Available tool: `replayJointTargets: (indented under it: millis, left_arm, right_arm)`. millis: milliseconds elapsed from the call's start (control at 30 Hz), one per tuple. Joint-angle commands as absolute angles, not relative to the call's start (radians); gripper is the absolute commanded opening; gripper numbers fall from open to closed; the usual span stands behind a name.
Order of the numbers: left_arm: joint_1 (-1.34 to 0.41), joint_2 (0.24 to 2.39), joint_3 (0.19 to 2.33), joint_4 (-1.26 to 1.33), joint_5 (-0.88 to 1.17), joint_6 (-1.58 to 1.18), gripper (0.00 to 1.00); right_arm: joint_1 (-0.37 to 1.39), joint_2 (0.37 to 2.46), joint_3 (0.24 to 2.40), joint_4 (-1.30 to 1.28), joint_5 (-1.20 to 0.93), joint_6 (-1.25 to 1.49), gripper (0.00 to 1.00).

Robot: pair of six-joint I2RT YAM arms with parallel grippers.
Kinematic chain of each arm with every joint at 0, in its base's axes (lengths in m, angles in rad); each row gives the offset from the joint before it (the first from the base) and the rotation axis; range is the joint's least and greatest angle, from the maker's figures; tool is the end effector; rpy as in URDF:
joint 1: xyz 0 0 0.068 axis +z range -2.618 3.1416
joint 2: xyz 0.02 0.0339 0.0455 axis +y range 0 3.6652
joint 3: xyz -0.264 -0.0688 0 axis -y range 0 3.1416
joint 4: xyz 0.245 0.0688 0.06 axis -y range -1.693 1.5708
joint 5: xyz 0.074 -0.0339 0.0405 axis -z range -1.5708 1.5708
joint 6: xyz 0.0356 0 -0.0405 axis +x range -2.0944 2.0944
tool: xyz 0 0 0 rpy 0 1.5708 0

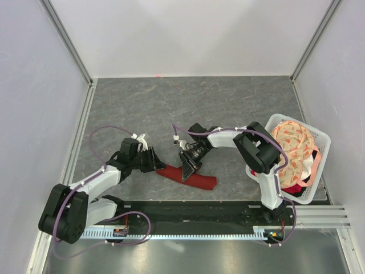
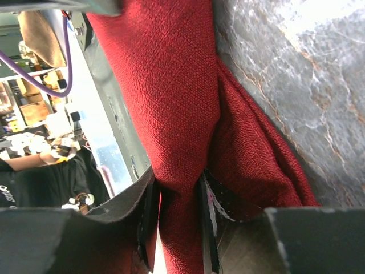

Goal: Fold the napkin, place the utensils inside, and roll it up
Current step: Roll the napkin with the utensil

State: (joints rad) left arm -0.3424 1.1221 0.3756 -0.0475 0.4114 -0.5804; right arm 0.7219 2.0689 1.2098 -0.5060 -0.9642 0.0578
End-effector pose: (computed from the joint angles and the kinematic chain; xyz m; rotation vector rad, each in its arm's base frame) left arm 0.1844 -0.0808 0.1530 -0.0838 2.4772 -0.9113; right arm 0.2590 0.2670 0.1068 0.9874 -2.4297 -1.3703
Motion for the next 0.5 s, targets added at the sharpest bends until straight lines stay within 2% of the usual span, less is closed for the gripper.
replayJointTargets:
  millis: [0, 33, 167, 200, 267, 467]
  left_arm:
    - [-0.342, 1.161, 0.337, 0.083, 0.465, -0.617, 0.33]
    - [-0.342, 1.178, 0.337, 0.083, 0.456, -0.618, 0.23]
    - [-0.342, 1.210, 0.363, 0.045, 0.426, -0.618, 0.06]
    - [-0.342, 1.216, 0.368, 0.040, 0.426, -0.615, 0.03]
    - [-0.342, 1.229, 0.385, 0.028, 0.423, -0.614, 0.02]
    - [-0.341, 1.259, 0.433, -0.064, 0.405, -0.598, 0.02]
  right_arm:
    - [0.716, 2.106, 1.212, -0.532, -0.887, 0.041, 0.39]
    - [0.715, 2.091, 1.213, -0.534, -0.881, 0.043, 0.39]
    - [0.715, 2.017, 1.213, -0.535, -0.810, 0.057, 0.49]
    - [0.715, 1.996, 1.213, -0.532, -0.749, 0.060, 0.55]
    - [0.715, 1.926, 1.210, -0.531, -0.703, 0.061, 0.62]
    - [0.770, 1.741, 1.138, -0.450, -0.482, 0.028, 0.70]
